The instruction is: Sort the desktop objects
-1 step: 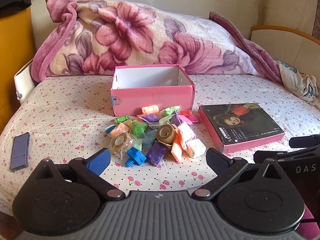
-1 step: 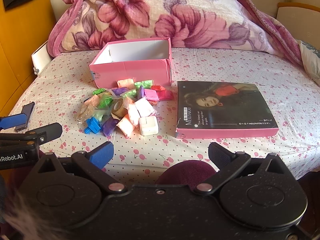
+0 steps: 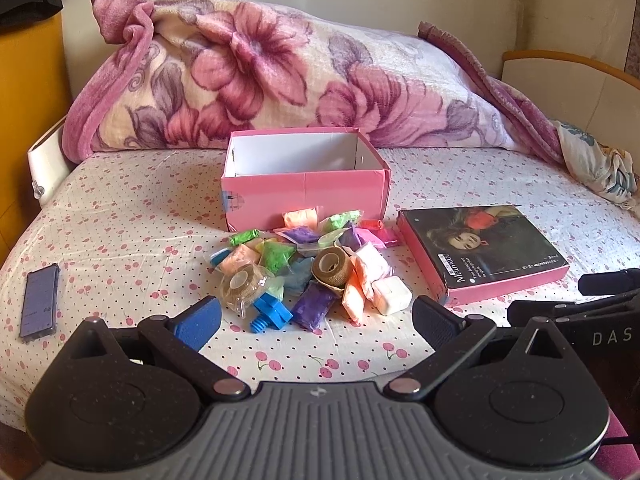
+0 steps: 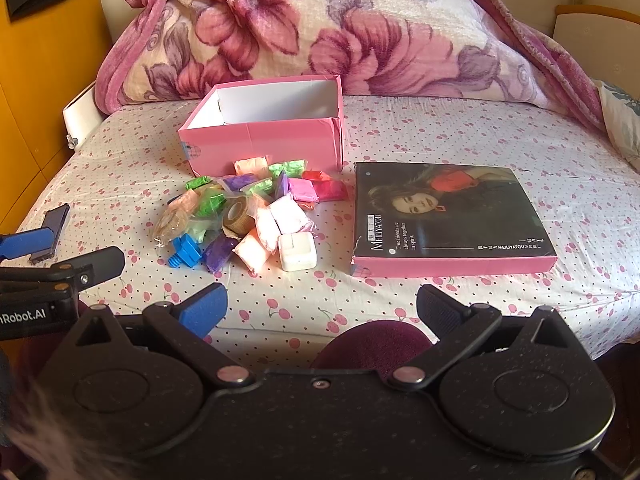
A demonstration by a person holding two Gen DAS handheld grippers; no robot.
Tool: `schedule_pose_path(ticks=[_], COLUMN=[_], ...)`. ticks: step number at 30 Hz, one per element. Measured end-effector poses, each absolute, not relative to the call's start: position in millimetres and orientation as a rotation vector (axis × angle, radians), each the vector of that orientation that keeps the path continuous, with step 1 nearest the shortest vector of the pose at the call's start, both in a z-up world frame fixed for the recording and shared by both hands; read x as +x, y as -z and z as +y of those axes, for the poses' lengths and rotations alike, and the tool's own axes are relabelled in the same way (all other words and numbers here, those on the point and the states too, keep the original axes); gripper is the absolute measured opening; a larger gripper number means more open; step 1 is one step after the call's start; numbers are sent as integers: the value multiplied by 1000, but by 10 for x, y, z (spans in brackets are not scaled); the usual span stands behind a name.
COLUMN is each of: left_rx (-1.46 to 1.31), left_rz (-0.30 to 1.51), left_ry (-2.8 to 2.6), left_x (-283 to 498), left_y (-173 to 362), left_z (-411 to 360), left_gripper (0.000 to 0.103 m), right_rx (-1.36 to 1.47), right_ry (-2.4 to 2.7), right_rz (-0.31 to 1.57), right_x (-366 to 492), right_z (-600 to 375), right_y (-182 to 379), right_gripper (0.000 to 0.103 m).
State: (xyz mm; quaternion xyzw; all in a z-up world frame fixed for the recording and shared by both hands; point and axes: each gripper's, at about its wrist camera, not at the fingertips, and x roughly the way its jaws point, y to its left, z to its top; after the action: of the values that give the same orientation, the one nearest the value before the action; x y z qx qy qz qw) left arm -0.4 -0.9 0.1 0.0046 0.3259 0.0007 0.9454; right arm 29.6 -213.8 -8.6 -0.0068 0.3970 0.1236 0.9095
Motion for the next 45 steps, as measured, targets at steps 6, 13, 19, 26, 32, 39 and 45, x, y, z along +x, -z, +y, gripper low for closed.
schedule_pose_path(ticks=[6,13,19,26,32,39,45], left_rx=[-12,-19,-26,-21,-20,-20,-20], left_rz=[676,695,695,696,697,697,699], left_ry=[2,6,-3,-7,-10,-7,-7], left_x=[-19,12,12,15,25,20,14], left_y=[27,-16,21,10,12,7,8], left_z=[-56,9,16,-8,-28,14,38], left_gripper=[102,102,102,102,102,102,102], right_rx=[-21,-16,-17,-19,-20,-22,-22], right_ry=[-252,-258,-258,-257,-257,-258,-259], right_rz=[819,823,824,824,824,825,825], right_x=[287,298,299,292,293,291,288], right_z=[-2133,-2128,-2132,-2126,-2122,-2120,-2119], right_y=[85,117,118,108,111,118,125], right_gripper=[102,102,102,102,102,102,102])
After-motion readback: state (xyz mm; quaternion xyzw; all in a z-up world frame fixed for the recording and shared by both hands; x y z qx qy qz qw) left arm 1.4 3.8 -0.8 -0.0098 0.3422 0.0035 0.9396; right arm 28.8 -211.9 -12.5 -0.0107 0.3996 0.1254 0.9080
